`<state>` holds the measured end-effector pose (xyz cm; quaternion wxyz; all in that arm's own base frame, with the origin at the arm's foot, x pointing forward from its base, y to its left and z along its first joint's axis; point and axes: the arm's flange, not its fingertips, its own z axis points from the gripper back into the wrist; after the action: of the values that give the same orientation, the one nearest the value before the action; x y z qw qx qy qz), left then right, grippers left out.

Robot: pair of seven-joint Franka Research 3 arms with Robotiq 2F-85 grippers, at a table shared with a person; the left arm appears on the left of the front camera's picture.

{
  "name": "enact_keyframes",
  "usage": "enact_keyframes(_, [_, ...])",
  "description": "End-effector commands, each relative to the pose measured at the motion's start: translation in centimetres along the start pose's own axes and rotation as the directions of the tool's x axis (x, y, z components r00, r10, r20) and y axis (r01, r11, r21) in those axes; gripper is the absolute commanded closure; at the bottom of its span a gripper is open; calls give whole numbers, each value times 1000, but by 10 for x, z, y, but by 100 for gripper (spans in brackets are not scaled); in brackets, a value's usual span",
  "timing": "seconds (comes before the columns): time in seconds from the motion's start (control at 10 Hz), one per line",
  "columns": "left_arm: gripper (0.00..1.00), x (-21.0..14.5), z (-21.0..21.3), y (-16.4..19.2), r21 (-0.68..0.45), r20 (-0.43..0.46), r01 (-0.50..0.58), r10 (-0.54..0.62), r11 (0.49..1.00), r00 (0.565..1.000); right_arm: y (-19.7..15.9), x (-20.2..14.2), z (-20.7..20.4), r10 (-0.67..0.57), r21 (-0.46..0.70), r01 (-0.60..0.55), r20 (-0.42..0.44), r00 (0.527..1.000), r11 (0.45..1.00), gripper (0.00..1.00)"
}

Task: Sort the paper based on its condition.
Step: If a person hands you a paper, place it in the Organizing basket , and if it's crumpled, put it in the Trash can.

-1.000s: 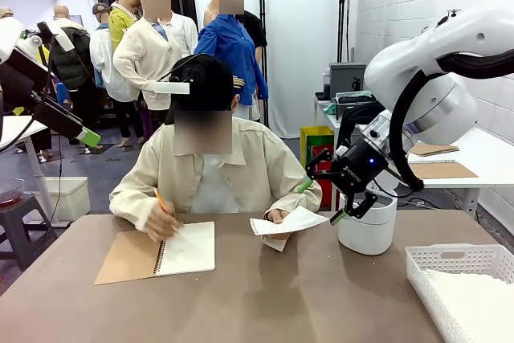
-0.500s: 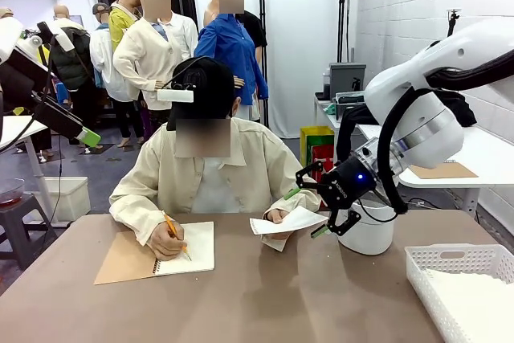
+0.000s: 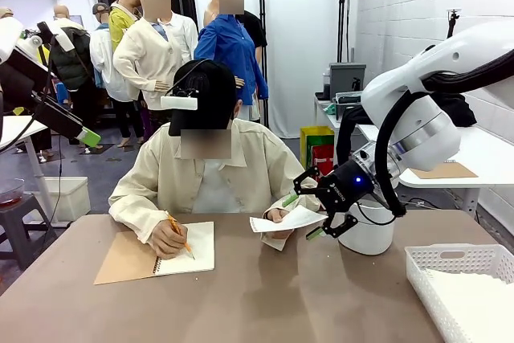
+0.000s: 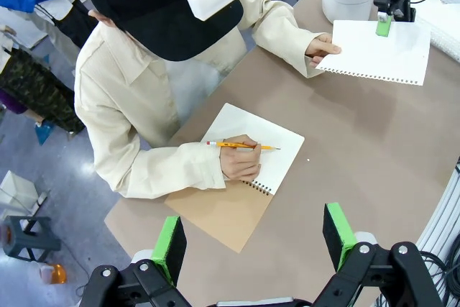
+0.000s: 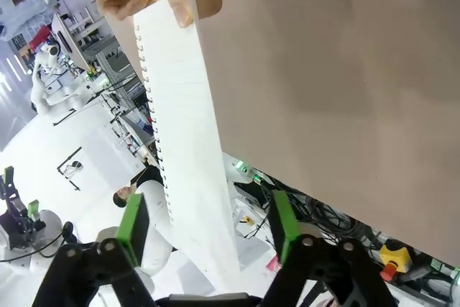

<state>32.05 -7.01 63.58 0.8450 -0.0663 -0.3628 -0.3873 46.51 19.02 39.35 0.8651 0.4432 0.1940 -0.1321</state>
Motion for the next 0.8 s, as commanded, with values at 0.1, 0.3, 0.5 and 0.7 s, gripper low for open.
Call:
enact_keyframes(0.1, [0, 0, 1, 1, 3, 0, 5, -5, 1000, 1000, 3, 0, 2, -19, 28, 20, -31, 999, 999, 73])
enact_keyframes(0.3, [0, 0, 1, 1, 3, 0, 5, -5, 1000, 1000, 3, -1, 3, -25, 28, 26, -35, 999, 999, 100])
enact_keyframes(0.5, [0, 0, 1, 1, 3, 0, 5, -5, 1000, 1000, 5, -1, 3, -26, 33, 27, -45, 999, 999, 100])
enact_keyframes(0.7, [0, 0, 1, 1, 3, 0, 5, -5, 1000, 1000, 5, -4, 4, -22, 22, 23, -45, 999, 999, 100])
